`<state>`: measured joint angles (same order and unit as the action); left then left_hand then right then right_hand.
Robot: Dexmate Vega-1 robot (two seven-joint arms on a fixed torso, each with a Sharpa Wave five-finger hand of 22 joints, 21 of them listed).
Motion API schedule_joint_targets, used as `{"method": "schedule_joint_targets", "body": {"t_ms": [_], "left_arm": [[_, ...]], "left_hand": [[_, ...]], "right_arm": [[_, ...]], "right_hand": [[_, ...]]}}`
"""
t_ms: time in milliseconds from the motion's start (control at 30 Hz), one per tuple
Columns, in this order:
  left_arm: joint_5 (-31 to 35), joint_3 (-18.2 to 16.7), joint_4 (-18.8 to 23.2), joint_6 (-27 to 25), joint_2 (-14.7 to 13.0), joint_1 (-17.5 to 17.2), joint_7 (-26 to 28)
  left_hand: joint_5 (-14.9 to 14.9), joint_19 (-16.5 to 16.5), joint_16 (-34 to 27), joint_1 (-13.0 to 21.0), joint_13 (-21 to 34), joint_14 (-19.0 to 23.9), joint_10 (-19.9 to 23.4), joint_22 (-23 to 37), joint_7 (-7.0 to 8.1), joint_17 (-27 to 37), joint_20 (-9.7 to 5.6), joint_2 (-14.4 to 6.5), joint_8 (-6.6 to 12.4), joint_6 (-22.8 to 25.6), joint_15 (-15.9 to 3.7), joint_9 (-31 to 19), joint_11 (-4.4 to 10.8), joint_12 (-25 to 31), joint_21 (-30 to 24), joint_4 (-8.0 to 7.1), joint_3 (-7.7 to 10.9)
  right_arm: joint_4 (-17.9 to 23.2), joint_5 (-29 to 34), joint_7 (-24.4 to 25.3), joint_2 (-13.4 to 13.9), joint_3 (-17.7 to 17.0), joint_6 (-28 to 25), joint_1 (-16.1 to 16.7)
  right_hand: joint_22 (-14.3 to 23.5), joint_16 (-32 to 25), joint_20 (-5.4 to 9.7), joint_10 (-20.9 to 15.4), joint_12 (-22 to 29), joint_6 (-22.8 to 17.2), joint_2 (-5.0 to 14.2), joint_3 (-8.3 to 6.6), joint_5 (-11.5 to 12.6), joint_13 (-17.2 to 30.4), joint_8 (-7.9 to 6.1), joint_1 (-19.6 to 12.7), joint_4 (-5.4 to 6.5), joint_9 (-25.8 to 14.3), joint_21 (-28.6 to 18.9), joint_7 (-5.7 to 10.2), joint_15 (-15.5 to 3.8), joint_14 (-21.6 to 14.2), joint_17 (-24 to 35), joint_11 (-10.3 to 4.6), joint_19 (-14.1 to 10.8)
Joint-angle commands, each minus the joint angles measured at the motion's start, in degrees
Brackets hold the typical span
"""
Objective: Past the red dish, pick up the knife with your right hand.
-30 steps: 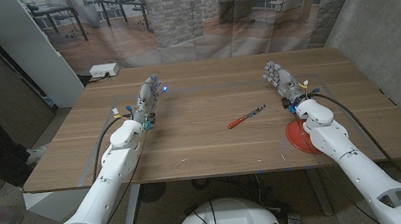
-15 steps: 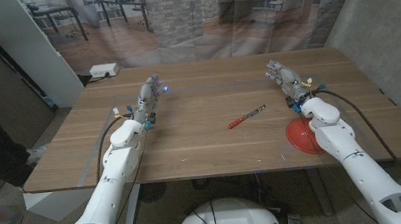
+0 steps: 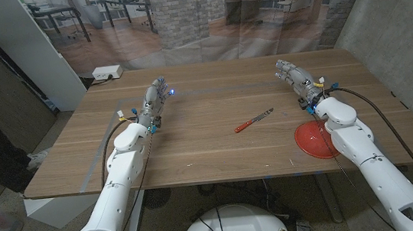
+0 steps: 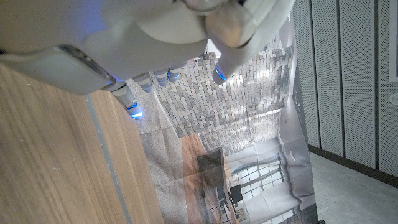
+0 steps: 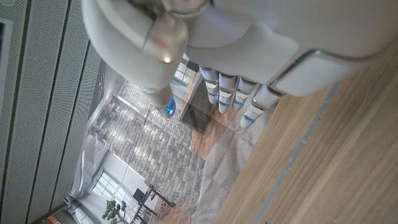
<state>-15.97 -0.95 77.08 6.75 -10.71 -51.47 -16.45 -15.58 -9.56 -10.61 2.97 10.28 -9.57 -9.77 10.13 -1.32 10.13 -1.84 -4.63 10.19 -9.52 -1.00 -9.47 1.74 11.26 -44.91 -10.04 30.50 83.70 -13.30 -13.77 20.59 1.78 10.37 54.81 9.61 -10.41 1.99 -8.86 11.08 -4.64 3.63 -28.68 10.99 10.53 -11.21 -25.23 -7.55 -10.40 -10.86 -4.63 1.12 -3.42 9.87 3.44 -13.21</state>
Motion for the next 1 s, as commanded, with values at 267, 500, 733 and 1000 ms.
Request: {"method": "schedule_joint_targets", "body": {"t_ms": [267, 500, 733, 1000], "left_arm": [[1.34, -1.02, 1.03, -0.94, 0.75, -0.18, -1.27], [1.49, -0.99, 1.56, -1.37, 0.49, -0.24, -1.91], [1.5, -1.2, 2.4, -1.39, 0.31, -0.64, -2.08], [1.48, -1.47, 3.08, -1.6, 0.16, -1.12, -1.84]], "left_hand": [[-0.14, -14.39, -0.41, -0.06, 0.17, -10.15, -5.56, 0.15, -0.05, 0.07, -0.41, -4.75, 0.3, -7.19, 0.3, -0.32, -0.19, 0.47, 0.19, 0.42, 0.09], [-0.11, -14.29, -0.39, -0.03, 0.18, -10.11, -5.6, 0.15, -0.05, 0.06, -0.38, -4.7, 0.28, -7.15, 0.35, -0.33, -0.3, 0.43, 0.27, 0.48, 0.1], [-0.09, -14.22, -0.39, -0.01, 0.18, -10.04, -5.42, 0.15, -0.14, 0.05, -0.37, -4.68, 0.28, -7.07, 0.37, -0.33, -0.29, 0.49, 0.34, 0.51, 0.11], [-0.07, -14.17, -0.39, 0.0, 0.19, -9.98, -5.34, 0.15, -0.18, 0.05, -0.33, -4.67, 0.28, -7.01, 0.43, -0.33, -0.26, 0.5, 0.42, 0.53, 0.12]], "right_arm": [[4.52, 3.15, -3.19, 3.42, 0.2, -0.27, 1.3], [5.23, 4.01, -4.43, 4.49, 0.76, -0.11, 0.96], [6.13, 4.22, -5.73, 5.12, 1.27, 0.54, 0.76], [7.15, 5.22, -5.54, 5.56, 1.55, 0.67, 0.76]], "right_hand": [[0.08, -0.52, 0.15, -0.75, 0.25, -1.02, -0.11, -0.25, -0.15, 0.16, -0.48, -1.9, -1.25, -0.11, -0.53, -0.3, -0.29, -1.15, 0.04, -0.39, -1.16], [0.07, -0.46, 0.11, -0.72, 0.16, -0.97, -0.04, -0.5, -0.14, 0.16, -0.43, -2.83, -1.76, -0.11, -0.49, -0.35, -0.27, -1.23, 0.03, -0.46, -1.26], [0.07, -0.4, 0.11, -0.63, 0.08, -0.86, -0.06, -0.62, -0.16, 0.16, -0.35, -3.48, -2.05, -0.12, -0.44, -0.35, -0.28, -1.23, 0.03, -0.44, -1.27], [0.08, -0.35, 0.17, -0.66, 0.05, -0.83, -0.12, -0.61, -0.23, 0.16, -0.3, -3.89, -2.16, -0.12, -0.39, -0.38, -0.17, -1.23, 0.03, -0.4, -1.26]]}}
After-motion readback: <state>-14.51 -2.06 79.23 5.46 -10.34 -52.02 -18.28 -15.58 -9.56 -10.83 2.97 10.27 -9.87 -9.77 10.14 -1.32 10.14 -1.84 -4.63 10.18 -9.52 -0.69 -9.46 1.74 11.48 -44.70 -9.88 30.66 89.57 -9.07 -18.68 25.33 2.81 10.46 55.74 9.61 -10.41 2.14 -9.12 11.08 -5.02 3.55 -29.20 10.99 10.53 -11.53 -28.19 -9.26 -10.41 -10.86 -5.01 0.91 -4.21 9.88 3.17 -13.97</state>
